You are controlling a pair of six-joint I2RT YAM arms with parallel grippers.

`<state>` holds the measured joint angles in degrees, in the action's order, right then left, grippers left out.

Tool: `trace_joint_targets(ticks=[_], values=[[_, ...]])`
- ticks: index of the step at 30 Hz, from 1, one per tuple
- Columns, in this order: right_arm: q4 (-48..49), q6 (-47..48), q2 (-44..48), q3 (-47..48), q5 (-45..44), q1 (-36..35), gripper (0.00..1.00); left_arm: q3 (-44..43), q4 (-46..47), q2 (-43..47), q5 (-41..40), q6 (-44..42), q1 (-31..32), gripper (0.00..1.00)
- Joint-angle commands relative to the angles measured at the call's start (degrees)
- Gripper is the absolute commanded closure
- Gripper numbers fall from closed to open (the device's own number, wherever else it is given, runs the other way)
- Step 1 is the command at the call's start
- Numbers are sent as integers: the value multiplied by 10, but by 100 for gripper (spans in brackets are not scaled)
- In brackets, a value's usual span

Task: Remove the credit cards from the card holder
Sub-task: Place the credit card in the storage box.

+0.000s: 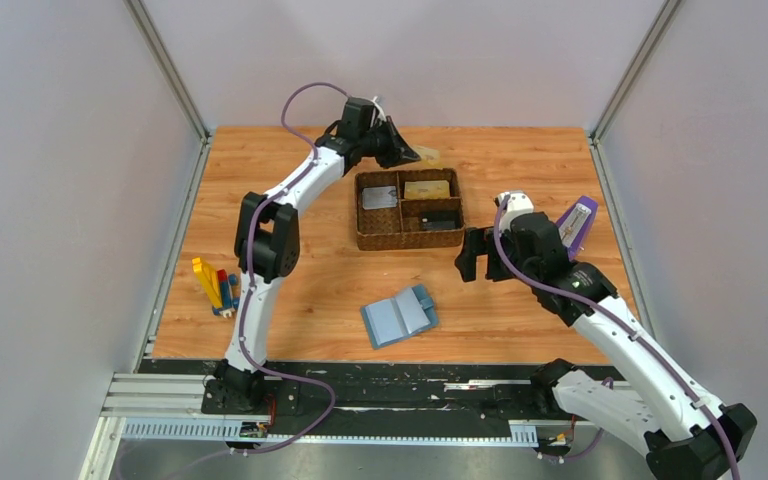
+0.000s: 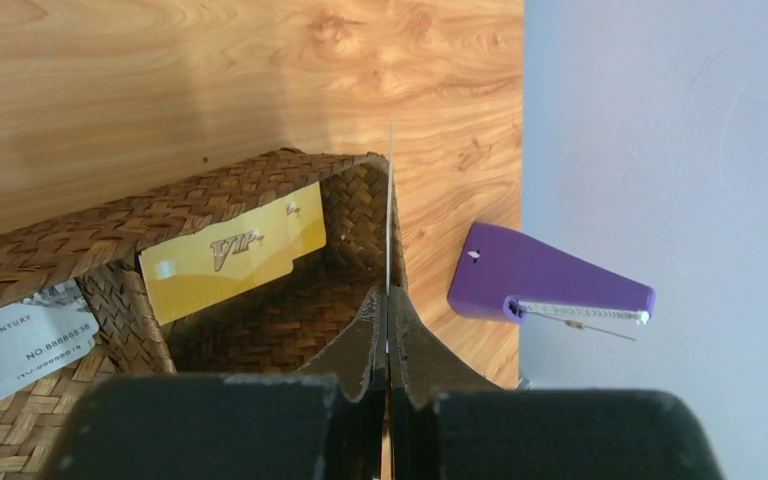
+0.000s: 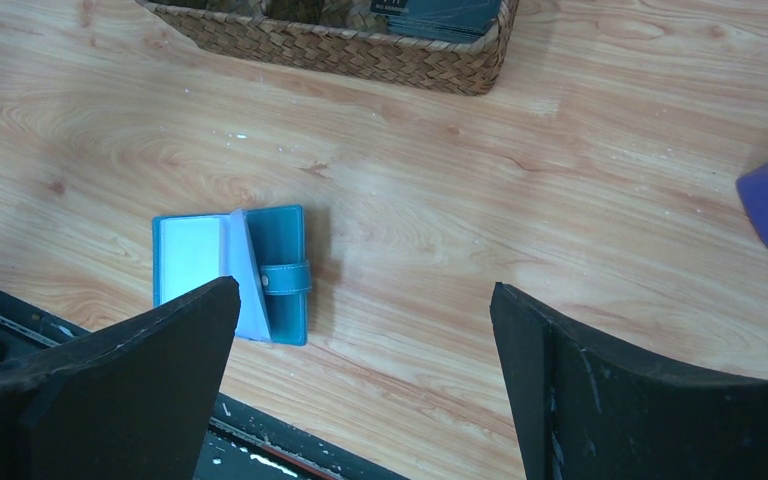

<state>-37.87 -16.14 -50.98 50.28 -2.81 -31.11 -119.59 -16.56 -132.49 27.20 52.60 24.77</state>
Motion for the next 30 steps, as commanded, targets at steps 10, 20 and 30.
trace_joint_targets(ticks=[10, 20, 30], values=[[24, 19, -24, 36, -14, -1, 0, 64, 40, 17, 31, 0, 18, 100], [23, 22, -22, 38, -14, -2, 0, 56, 35, -6, 22, -9, 25, 100], [23, 21, -15, 35, -16, -2, 0, 55, 26, -16, 7, -20, 30, 98]])
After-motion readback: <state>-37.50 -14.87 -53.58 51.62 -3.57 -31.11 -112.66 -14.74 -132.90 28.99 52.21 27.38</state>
